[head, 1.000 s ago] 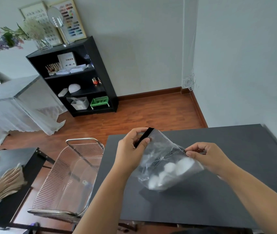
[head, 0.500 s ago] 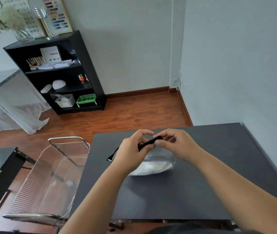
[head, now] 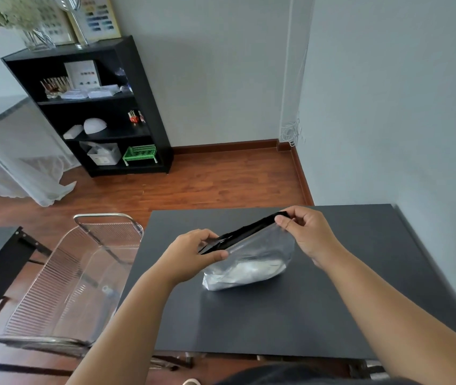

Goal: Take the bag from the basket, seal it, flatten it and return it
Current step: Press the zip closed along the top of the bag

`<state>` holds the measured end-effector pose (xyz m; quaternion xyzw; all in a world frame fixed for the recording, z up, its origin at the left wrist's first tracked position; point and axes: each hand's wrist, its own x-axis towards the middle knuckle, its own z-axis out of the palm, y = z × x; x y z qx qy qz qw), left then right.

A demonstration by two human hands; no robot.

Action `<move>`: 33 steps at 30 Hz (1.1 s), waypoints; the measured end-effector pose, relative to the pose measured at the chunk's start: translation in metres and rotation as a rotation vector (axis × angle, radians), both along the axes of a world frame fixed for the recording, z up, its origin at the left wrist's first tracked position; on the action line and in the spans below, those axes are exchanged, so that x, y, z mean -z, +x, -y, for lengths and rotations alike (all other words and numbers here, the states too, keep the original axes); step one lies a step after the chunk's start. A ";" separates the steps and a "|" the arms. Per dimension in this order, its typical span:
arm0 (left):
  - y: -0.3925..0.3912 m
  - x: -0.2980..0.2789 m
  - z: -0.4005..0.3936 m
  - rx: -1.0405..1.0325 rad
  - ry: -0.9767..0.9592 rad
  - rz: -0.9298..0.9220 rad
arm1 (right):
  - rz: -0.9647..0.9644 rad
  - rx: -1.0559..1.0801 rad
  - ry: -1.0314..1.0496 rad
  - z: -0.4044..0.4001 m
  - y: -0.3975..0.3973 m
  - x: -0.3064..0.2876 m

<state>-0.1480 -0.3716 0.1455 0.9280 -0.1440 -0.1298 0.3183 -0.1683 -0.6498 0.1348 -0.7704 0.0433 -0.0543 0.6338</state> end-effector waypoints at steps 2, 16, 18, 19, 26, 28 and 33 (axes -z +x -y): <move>-0.002 0.001 -0.005 -0.029 -0.075 -0.066 | -0.005 0.029 0.059 0.005 0.000 0.005; -0.015 -0.013 0.030 0.028 -0.190 0.307 | 0.135 -0.109 -0.856 -0.005 -0.002 -0.035; -0.017 -0.018 0.039 0.048 -0.181 0.374 | 0.108 -0.207 -0.958 -0.015 0.000 -0.040; -0.017 -0.021 0.042 0.043 -0.190 0.409 | 0.101 -0.211 -0.936 -0.018 0.000 -0.042; -0.019 -0.012 0.028 -0.127 -0.408 0.179 | 0.031 -0.125 -0.480 -0.002 0.001 -0.051; -0.021 -0.005 0.026 -0.123 -0.380 0.235 | 0.013 -0.098 -0.354 0.003 0.002 -0.051; -0.021 -0.004 0.032 -0.130 -0.380 0.376 | -0.019 -0.196 -0.438 -0.002 0.003 -0.057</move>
